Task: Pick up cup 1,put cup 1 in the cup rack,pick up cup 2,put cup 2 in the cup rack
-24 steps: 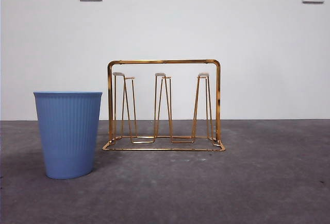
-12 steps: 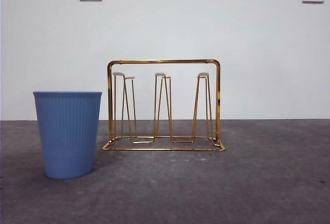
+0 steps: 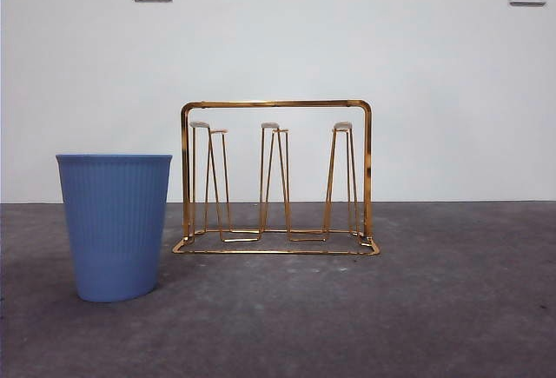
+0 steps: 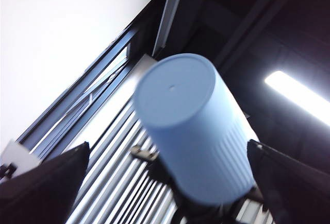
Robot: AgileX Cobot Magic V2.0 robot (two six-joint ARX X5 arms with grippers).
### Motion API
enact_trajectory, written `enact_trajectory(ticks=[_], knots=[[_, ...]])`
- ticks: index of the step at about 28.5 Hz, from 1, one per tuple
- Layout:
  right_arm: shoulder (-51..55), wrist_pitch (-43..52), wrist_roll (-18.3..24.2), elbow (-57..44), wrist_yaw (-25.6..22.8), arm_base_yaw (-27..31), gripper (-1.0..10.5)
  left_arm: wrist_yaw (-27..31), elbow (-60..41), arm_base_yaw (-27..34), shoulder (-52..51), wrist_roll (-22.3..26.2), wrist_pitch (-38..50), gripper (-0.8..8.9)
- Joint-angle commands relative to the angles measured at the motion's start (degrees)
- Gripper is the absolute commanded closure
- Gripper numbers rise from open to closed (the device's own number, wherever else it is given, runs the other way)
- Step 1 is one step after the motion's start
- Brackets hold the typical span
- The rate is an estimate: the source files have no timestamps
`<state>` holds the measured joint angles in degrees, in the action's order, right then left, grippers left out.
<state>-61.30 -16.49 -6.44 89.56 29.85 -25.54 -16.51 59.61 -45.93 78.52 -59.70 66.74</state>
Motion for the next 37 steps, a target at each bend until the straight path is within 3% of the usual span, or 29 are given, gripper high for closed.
enact_trajectory(ticks=[1, 12, 17, 21, 26, 30, 37], knots=[[-1.51, 1.60, 0.85, -0.24, -1.84, -3.02, 9.6, 0.09, 1.99, -0.13, 0.24, 0.07, 0.35, 1.84], [-3.85, 3.19, 4.07, -0.24, -6.71, -9.05, 9.6, -0.31, 4.26, 0.26, 0.24, 1.03, -0.74, 1.92], [-3.85, 2.19, 4.07, -0.24, -6.73, -9.05, 9.6, -0.13, 4.26, 0.24, 0.24, 1.03, -1.01, 4.03], [-4.11, 1.92, 4.07, -0.24, -6.73, -9.05, 9.6, -0.15, 4.26, 0.24, 0.24, 1.01, -0.92, 4.82], [-4.55, 1.51, 3.80, -0.24, -6.73, -9.05, 9.6, -0.15, 4.26, 0.24, 0.24, 0.98, -0.94, 7.13], [-4.57, 1.46, 3.63, -0.24, -6.71, -9.05, 9.6, -0.15, 4.26, 0.24, 0.24, 0.98, -0.87, 8.23], [-4.52, -1.68, 3.67, -0.24, -6.75, -9.03, 9.4, -0.17, 4.26, 0.24, 0.22, 1.03, -0.94, 8.21]])
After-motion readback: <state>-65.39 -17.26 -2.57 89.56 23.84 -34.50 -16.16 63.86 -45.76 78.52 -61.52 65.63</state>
